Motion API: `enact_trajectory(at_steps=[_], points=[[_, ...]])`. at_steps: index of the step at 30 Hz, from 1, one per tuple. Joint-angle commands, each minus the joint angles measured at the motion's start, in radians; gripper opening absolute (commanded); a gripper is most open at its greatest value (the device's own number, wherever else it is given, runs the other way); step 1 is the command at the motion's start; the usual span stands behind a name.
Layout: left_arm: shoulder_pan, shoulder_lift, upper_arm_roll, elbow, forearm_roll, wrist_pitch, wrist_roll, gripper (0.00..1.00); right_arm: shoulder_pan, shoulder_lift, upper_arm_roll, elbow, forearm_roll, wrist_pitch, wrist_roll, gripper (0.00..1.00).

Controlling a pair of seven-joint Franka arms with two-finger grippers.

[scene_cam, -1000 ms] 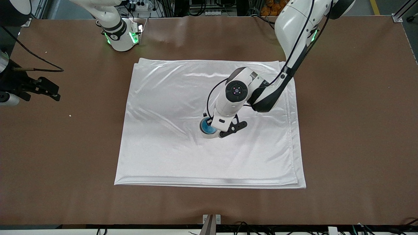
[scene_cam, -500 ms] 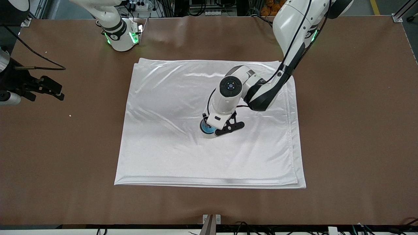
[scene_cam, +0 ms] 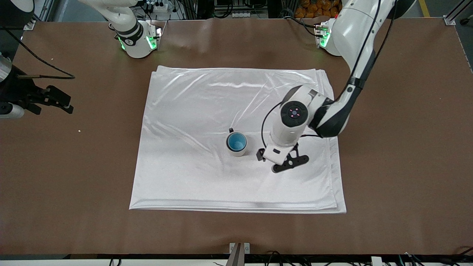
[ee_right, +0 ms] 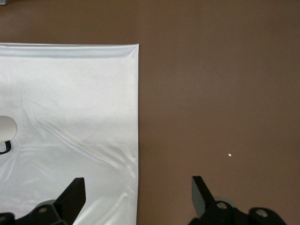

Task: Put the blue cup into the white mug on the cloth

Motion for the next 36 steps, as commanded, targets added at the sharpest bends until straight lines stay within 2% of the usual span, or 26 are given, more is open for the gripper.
enact_trajectory(at_steps=[1,7,10,16,20,29,36], points=[[0.074,-0.036,-0.019,-0.018,0.027,-0.022,0.092,1.00,0.011,-0.019,-0.016,-0.011,0.018,0.003,-0.012,1.00],[0.131,-0.097,-0.016,-0.044,-0.010,-0.022,0.243,1.00,0.012,-0.017,-0.014,-0.011,0.018,0.003,-0.012,1.00],[0.144,-0.157,-0.011,-0.092,-0.011,-0.022,0.297,1.00,0.012,-0.017,-0.014,-0.011,0.018,0.003,-0.012,1.00],[0.180,-0.266,-0.005,-0.150,-0.033,-0.051,0.321,1.00,0.014,-0.016,-0.014,-0.011,0.020,0.003,-0.012,1.00],[0.200,-0.335,-0.007,-0.164,-0.074,-0.131,0.349,1.00,0.014,-0.014,-0.013,-0.011,0.020,0.003,-0.012,1.00],[0.227,-0.547,-0.007,-0.172,-0.157,-0.439,0.461,1.00,0.015,-0.013,-0.010,-0.011,0.020,0.003,-0.012,1.00],[0.239,-0.647,-0.005,-0.166,-0.194,-0.596,0.518,1.00,0.015,-0.013,-0.010,-0.011,0.020,0.005,-0.012,1.00]])
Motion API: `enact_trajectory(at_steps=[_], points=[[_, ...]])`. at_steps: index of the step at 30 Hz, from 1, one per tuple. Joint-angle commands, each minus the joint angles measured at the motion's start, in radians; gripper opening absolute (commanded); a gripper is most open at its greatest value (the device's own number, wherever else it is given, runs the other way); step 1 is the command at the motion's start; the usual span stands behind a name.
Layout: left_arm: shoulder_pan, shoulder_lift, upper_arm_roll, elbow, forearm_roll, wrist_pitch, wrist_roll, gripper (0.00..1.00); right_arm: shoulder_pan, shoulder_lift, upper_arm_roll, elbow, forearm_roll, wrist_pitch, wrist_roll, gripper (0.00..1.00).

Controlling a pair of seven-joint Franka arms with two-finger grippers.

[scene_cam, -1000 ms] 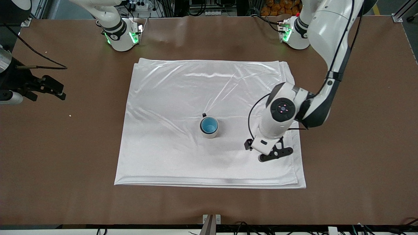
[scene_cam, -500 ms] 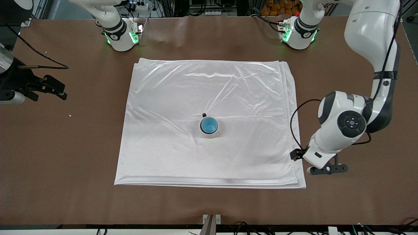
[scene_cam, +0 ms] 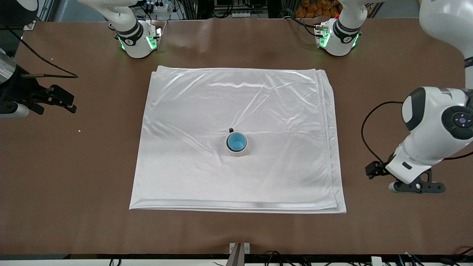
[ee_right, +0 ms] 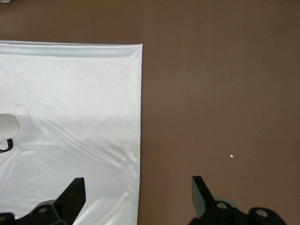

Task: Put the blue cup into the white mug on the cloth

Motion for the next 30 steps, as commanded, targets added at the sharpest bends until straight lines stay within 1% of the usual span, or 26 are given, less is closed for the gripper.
enact_trajectory(at_steps=[1,7,12,17,30], points=[[0.017,-0.100,0.000,-0.049,-0.035,-0.080,0.043,1.00,0.006,-0.013,-0.009,-0.011,0.020,0.005,-0.012,1.00],[0.014,-0.122,-0.001,-0.046,-0.027,-0.138,0.043,1.00,0.004,-0.013,-0.009,-0.011,0.020,0.005,-0.012,1.00],[0.023,-0.119,-0.001,-0.046,-0.050,-0.140,0.046,1.00,0.004,-0.013,-0.009,-0.011,0.020,0.005,-0.012,1.00],[0.026,-0.112,0.000,-0.047,-0.110,-0.140,0.046,1.00,0.004,-0.013,-0.009,-0.011,0.020,0.005,-0.012,1.00],[0.034,-0.112,0.000,-0.049,-0.102,-0.140,0.051,1.00,0.004,-0.013,-0.009,-0.010,0.020,0.005,-0.012,1.00]])
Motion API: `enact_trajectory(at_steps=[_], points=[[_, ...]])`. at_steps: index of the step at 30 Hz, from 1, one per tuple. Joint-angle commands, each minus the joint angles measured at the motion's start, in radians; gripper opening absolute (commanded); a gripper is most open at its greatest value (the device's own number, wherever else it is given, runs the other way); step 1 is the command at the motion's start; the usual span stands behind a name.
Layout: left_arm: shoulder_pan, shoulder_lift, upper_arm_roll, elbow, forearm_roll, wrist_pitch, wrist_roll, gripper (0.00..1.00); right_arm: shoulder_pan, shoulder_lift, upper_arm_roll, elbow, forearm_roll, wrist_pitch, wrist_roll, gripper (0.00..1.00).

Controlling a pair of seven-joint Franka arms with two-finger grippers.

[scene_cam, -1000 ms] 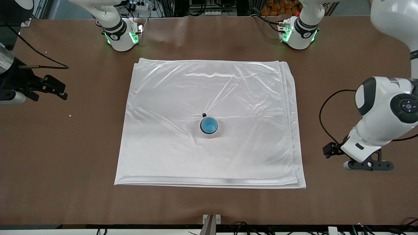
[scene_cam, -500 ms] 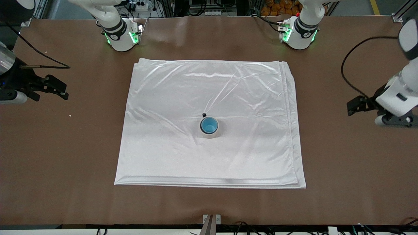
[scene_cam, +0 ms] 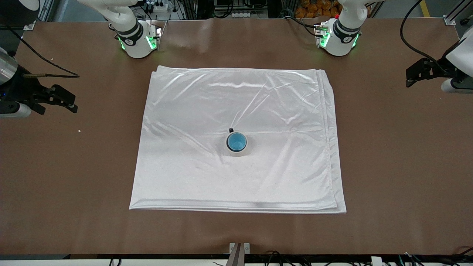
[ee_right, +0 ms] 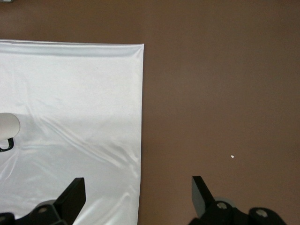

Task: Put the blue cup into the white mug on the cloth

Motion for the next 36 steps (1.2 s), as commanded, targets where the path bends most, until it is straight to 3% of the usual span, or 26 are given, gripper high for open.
enact_trajectory(at_steps=[1,9,18,36], points=[[0.011,-0.010,-0.001,-0.008,-0.020,-0.005,0.030,1.00,0.004,-0.013,-0.009,-0.010,0.021,0.005,-0.012,1.00],[-0.003,-0.006,0.011,-0.010,0.001,-0.003,-0.002,1.00,0.004,-0.013,-0.009,-0.010,0.021,0.005,-0.012,1.00],[-0.133,0.008,0.126,-0.002,0.018,-0.003,-0.021,1.00,0.004,-0.013,-0.009,-0.010,0.021,0.005,-0.012,1.00],[-0.125,0.017,0.124,0.012,0.009,-0.003,-0.041,1.00,0.004,-0.013,-0.009,-0.010,0.021,0.005,-0.012,1.00]])
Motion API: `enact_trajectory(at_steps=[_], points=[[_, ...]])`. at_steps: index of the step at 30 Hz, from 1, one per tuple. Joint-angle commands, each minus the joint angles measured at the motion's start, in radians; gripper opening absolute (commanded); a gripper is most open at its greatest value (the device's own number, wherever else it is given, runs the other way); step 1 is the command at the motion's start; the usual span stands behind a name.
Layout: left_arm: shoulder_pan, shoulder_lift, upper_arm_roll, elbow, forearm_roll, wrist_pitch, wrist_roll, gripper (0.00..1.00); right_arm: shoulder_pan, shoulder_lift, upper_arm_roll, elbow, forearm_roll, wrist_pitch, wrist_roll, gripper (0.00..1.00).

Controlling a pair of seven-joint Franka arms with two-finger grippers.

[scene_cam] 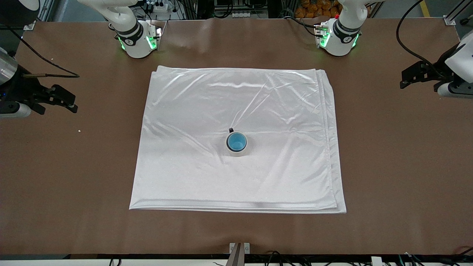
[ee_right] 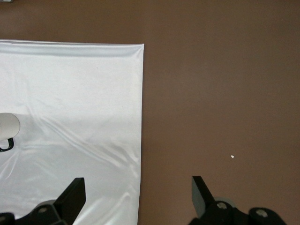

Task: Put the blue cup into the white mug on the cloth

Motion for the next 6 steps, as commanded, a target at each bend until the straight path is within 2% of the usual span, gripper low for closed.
enact_trajectory(at_steps=[1,6], points=[[-0.013,0.000,0.006,0.012,0.007,-0.005,-0.036,1.00,0.004,-0.013,-0.009,-0.010,0.021,0.005,-0.012,1.00],[-0.012,0.000,0.006,0.010,0.010,-0.005,-0.042,1.00,0.004,-0.013,-0.009,-0.010,0.021,0.005,-0.012,1.00]])
